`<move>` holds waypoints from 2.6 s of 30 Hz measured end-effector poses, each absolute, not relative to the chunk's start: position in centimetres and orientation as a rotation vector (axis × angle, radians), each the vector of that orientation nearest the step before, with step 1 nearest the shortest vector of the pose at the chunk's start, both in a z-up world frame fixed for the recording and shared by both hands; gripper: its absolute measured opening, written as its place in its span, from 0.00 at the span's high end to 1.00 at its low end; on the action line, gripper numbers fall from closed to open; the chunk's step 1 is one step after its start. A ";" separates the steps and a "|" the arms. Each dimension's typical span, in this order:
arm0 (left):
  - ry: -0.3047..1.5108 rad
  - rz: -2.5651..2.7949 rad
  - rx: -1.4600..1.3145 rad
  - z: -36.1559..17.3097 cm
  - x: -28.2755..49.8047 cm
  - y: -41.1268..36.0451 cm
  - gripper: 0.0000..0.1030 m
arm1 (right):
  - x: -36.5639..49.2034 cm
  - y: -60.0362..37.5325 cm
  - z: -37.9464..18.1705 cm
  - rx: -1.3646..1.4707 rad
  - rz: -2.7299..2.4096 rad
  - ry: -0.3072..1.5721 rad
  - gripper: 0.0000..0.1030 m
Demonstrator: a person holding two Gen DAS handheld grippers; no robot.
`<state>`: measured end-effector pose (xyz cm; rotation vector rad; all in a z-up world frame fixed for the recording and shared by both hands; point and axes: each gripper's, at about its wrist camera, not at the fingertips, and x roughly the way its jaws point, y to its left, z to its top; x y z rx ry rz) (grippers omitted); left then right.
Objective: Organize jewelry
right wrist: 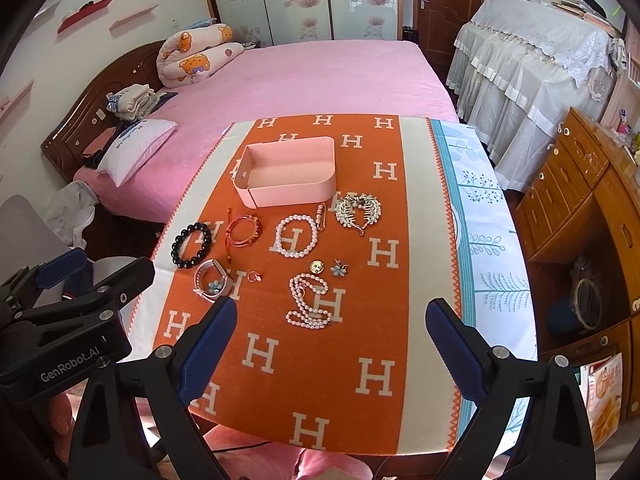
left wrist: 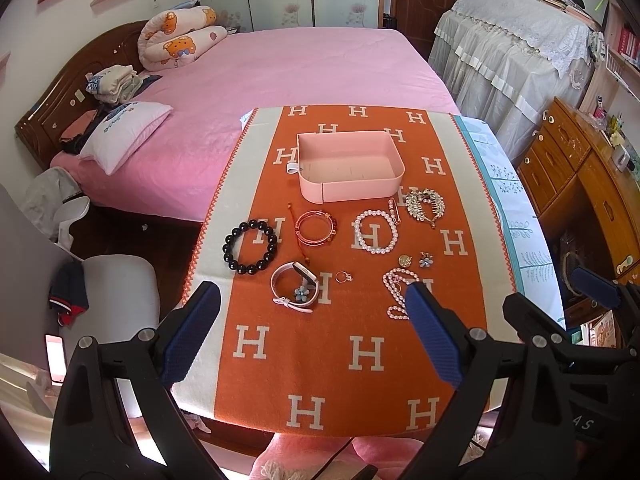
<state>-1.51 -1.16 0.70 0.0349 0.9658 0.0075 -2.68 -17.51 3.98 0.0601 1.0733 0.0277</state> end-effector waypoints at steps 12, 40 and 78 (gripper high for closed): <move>0.943 -0.057 0.006 2.9 -0.5 0.2 0.10 | -1.6 -18.9 4.4 0.097 0.045 1.041 0.19; 1.316 -0.326 0.140 -15.4 19.9 4.5 0.57 | 16.1 -14.5 -15.9 0.178 0.040 1.364 0.47; 1.177 -0.320 0.105 -9.7 23.8 0.4 0.97 | 19.0 -14.5 -6.7 0.264 0.130 1.120 0.93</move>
